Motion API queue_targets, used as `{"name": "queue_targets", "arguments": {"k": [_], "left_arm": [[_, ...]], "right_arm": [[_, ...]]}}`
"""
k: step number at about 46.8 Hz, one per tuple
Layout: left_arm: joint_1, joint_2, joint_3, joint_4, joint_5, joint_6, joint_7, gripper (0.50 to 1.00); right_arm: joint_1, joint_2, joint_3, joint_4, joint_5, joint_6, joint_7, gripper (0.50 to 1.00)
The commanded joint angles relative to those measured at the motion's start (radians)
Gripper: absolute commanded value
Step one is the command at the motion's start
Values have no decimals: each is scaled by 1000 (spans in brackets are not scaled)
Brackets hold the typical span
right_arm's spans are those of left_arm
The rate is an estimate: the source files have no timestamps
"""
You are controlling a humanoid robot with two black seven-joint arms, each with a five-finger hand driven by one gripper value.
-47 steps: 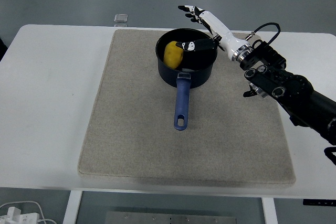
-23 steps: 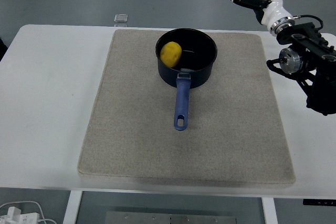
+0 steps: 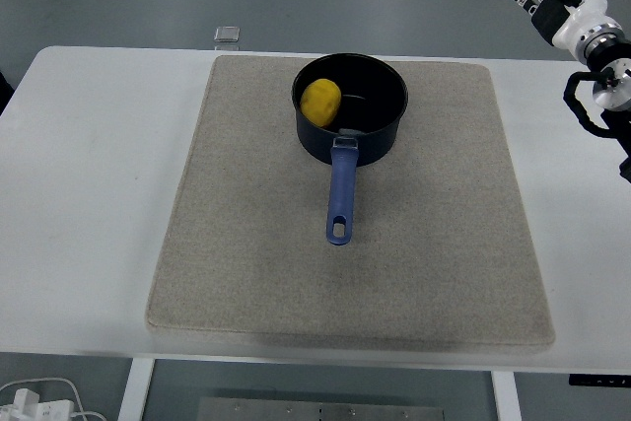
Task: Put the potato in the blue pot
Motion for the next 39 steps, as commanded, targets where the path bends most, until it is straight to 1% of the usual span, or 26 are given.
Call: {"name": "queue_targets", "arguments": {"k": [1,6,13,26,39], "left_arm": [[0,0,0,-3,0,0,0,999],[0,0,2,-4,0,0,0,999],[0,0,0,-3,0,0,0,999],[0,0,0,-4,0,0,0,999],[0,0,0,-4,0,0,0,999]], "right_arm": [[-15,-1,1,0,3,1,9,911],[-31,7,0,2,-6,8,7,913],[-43,9,1,2,-9,49,10,911],[-73,10,0,2,-11,55,12,913],[-81,18,0,0,-11,55,12,913]]}}
